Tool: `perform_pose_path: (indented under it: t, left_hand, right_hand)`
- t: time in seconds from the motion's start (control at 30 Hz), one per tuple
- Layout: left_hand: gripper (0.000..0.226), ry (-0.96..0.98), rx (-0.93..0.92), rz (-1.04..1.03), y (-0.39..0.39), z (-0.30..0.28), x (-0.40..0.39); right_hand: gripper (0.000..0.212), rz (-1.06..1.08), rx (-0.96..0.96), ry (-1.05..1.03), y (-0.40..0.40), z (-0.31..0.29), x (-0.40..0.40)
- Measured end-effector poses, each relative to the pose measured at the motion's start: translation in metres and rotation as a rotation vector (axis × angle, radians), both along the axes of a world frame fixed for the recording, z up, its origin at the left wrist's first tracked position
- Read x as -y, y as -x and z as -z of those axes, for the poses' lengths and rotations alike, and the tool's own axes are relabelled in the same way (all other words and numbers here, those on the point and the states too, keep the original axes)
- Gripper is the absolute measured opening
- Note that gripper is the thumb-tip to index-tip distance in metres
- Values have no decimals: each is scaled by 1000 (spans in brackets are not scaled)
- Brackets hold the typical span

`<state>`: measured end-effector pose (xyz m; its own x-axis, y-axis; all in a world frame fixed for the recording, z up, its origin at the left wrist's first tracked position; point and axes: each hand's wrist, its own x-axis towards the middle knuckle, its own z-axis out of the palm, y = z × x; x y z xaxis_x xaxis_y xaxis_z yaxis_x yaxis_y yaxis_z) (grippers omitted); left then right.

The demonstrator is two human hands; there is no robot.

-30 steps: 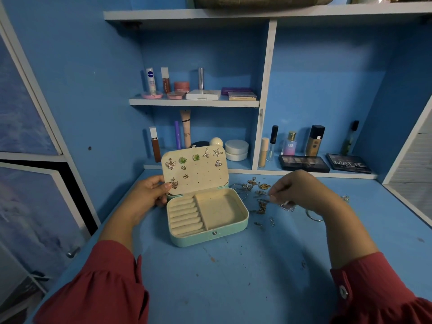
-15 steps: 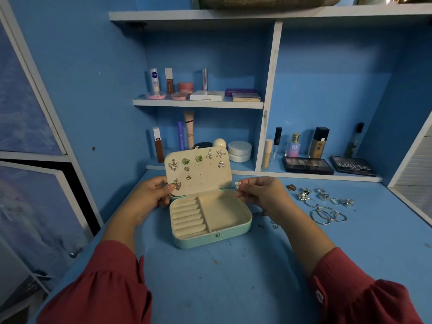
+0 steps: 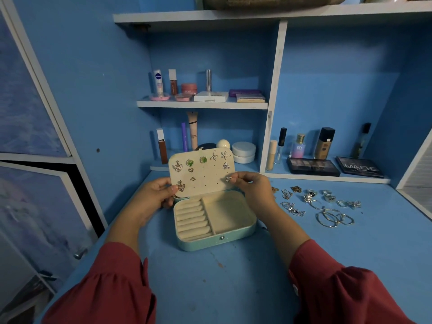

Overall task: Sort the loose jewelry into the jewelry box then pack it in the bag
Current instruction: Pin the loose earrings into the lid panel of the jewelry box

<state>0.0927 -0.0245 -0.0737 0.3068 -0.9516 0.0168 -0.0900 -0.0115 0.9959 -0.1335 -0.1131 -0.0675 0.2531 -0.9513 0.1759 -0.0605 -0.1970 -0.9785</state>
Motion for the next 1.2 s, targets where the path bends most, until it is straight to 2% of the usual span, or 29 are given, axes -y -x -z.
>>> perform_pose_path:
  t: [0.2,0.43,0.7,0.9,1.03,1.2]
  left_hand:
    - [18,-3,-2,0,-1,1,1]
    - [18,-7,5,11,-3,2,1]
    - [18,-11,9,6,-3,2,2]
    - [19,-12,10,11,-3,2,0]
    - [19,-8,8,9,-3,2,1]
    - [18,-6,-5,12,-3,2,0]
  right_hand:
    - [7,-22,54,-76,-5,0,11]
    - [9,-69,53,-60,-9,-1,14]
    - [18,-4,-71,94,-8,2,18]
    - [11,36,-294,277,-6,2,22]
    - [15,79,-441,371,-9,2,22]
    - [13,150,-335,305,-14,0,17]
